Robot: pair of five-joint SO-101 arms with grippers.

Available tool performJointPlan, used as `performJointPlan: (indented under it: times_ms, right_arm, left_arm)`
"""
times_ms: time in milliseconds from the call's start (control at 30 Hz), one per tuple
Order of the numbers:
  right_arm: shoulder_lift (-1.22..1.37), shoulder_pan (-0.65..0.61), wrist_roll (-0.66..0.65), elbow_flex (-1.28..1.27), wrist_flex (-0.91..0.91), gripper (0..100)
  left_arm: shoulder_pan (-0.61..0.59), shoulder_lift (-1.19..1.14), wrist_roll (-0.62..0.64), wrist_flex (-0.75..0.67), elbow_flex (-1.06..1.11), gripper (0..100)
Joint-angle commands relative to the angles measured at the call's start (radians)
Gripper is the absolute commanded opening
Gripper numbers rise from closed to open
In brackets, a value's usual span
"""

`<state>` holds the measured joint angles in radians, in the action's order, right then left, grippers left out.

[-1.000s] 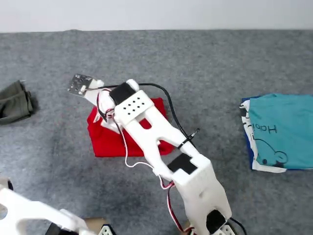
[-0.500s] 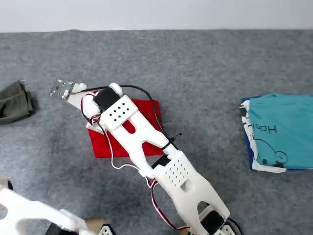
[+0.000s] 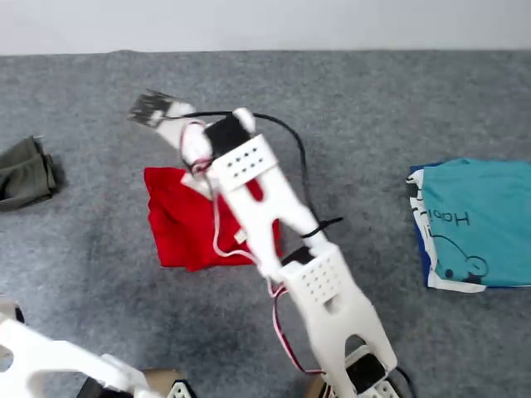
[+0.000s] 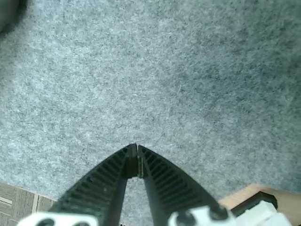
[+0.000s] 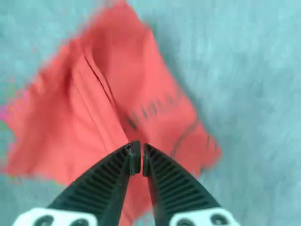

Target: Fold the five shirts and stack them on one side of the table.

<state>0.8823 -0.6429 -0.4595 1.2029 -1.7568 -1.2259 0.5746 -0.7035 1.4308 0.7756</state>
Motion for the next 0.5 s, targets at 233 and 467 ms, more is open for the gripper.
performJointPlan:
  times_ms: [233, 467]
  right_arm:
    - [-0.091, -0.058, -0.012, -0.330, -0.038, 1.0]
    - [-0.136, -0.364, -0.012, -0.238, -0.036, 1.0]
  left_arm:
    - [0.005, 0.026, 0.000, 0.003, -0.012, 1]
    - [0.005, 0.026, 0.000, 0.003, -0.010, 1]
